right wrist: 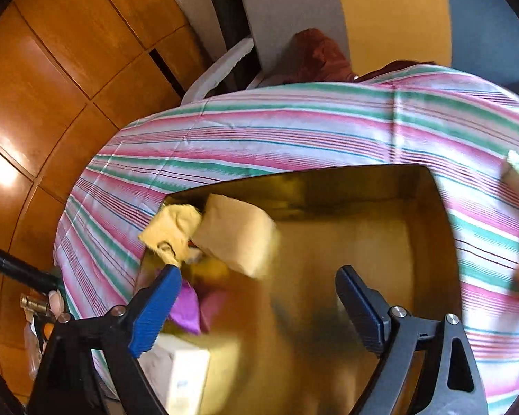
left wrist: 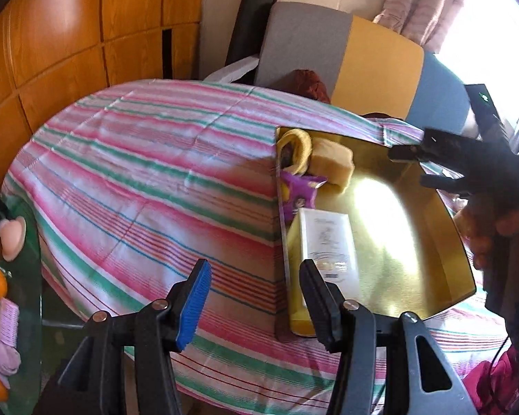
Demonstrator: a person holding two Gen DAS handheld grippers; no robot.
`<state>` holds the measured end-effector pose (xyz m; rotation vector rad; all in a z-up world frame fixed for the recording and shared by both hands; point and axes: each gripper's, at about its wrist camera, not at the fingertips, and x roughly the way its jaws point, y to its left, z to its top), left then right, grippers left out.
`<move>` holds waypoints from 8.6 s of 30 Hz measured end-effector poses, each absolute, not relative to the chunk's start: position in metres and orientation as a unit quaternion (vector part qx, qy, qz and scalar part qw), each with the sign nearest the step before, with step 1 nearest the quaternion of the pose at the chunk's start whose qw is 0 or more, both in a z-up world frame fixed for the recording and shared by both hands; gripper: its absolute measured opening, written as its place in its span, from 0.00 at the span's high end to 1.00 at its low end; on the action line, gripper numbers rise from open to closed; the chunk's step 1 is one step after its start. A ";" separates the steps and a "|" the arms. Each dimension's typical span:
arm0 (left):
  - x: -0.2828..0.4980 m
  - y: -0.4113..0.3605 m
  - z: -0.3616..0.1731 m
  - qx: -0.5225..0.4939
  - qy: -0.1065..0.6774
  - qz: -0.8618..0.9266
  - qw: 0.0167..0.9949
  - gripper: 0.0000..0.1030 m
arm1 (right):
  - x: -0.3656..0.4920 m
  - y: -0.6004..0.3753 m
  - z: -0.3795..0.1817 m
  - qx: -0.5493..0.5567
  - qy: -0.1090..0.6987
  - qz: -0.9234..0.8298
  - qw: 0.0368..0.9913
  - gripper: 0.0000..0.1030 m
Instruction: Organize objects
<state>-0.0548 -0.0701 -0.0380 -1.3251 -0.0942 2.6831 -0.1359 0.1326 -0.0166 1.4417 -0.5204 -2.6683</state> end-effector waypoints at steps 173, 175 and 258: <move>-0.213 0.059 -0.085 -0.546 -0.001 0.830 0.114 0.27 | 0.031 0.309 -0.070 0.517 -0.075 -0.851 -0.052 0.64; -0.214 0.059 -0.083 -0.545 -0.001 0.831 0.114 0.25 | 0.030 0.308 -0.071 0.517 -0.075 -0.851 -0.052 0.64; -0.045 -0.067 -0.036 -0.426 -0.043 0.894 0.131 0.38 | -0.037 0.047 -0.083 0.523 -0.081 -0.828 0.185 0.59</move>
